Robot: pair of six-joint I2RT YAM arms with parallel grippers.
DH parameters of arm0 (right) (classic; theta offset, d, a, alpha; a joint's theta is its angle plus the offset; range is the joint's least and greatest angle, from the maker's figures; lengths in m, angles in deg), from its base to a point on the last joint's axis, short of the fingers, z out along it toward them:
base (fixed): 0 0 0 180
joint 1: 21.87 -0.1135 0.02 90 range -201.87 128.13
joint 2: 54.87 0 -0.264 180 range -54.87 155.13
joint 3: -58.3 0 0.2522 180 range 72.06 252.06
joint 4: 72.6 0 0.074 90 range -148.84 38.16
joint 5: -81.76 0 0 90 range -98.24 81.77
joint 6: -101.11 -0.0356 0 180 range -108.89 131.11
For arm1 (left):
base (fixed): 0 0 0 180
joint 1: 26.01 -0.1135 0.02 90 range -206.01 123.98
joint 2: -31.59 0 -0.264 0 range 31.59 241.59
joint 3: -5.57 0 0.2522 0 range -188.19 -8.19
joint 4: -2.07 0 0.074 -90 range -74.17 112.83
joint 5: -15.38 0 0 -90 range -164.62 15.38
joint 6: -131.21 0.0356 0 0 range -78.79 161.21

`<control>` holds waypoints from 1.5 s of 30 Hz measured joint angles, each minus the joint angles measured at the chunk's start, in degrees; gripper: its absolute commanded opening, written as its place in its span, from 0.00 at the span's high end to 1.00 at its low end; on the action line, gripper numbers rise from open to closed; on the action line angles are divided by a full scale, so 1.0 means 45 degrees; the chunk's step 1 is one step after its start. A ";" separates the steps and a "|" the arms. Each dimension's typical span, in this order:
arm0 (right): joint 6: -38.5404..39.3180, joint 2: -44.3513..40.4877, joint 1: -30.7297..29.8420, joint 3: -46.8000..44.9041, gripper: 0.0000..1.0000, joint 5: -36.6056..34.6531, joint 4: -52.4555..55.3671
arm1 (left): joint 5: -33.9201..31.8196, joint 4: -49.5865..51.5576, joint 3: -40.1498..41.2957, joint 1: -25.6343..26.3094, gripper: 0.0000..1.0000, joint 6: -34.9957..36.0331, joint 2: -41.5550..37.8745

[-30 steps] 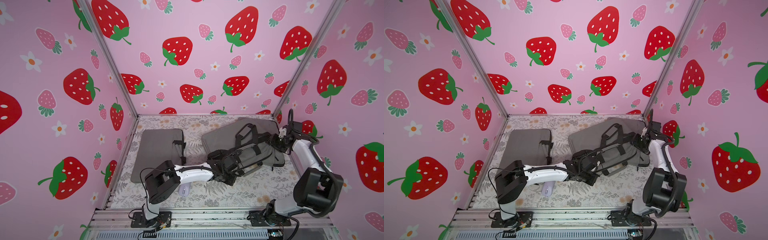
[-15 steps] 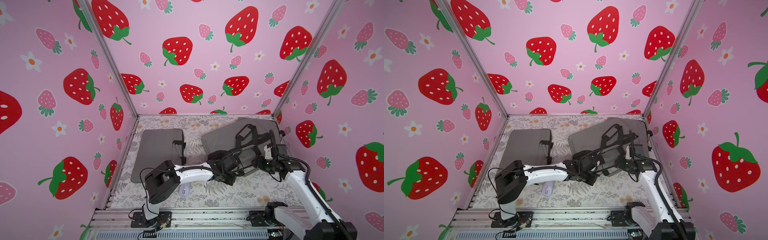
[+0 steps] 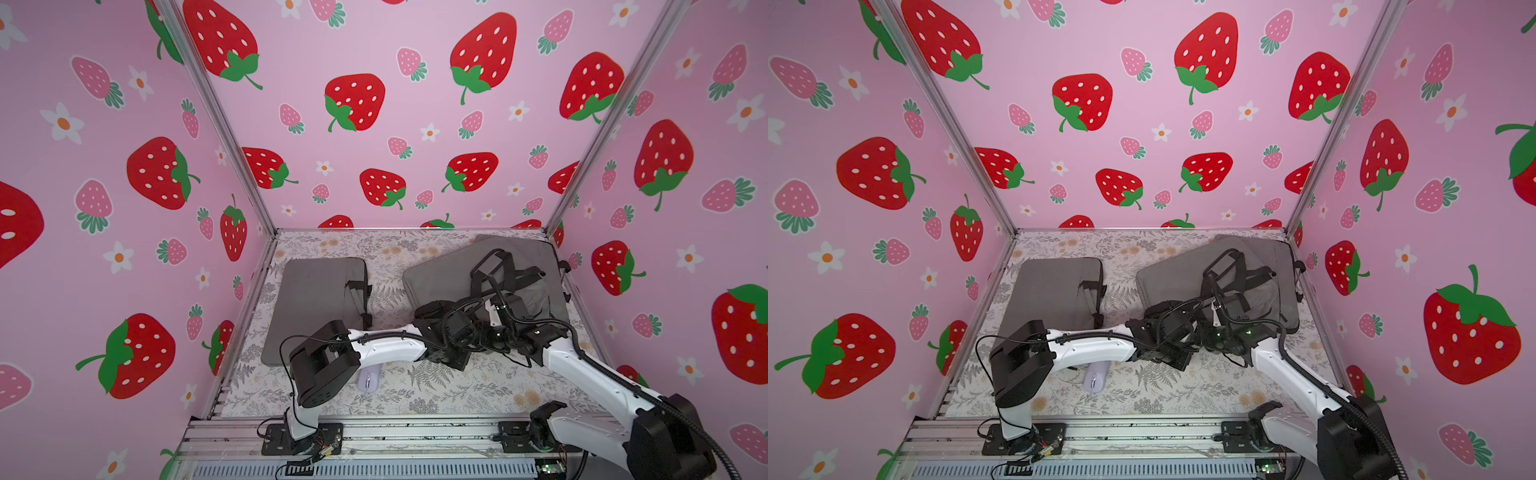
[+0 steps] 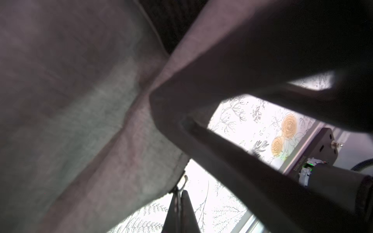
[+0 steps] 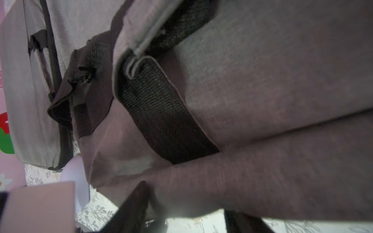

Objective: Put the mouse into the laptop bag
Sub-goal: Zip the zipper on the zippered laptop bag.

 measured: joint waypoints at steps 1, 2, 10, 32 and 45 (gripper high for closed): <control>-0.0058 0.0024 -0.0015 -0.0151 0.83 0.0015 -0.0287 | 0.0000 0.0000 0.0000 0.0005 1.00 -0.0005 0.0000; -0.0155 0.0024 -0.0015 -0.0219 0.88 0.0029 -0.0413 | 0.0000 0.0005 0.0005 0.0005 1.00 -0.0015 0.0000; 0.0228 -0.1549 0.1491 -0.0175 1.00 0.0568 0.0622 | -0.0233 -0.0340 0.1151 -0.0219 1.00 -0.0277 -0.1137; 0.2880 -0.3978 0.5872 -0.0515 0.45 0.2861 0.3351 | -0.0073 0.0146 0.1617 -0.0869 1.00 0.0136 -0.1025; 0.0199 -0.5401 0.1020 -0.1923 0.41 0.1141 0.3419 | 0.0500 0.0403 0.1472 -0.0495 1.00 0.0160 -0.0874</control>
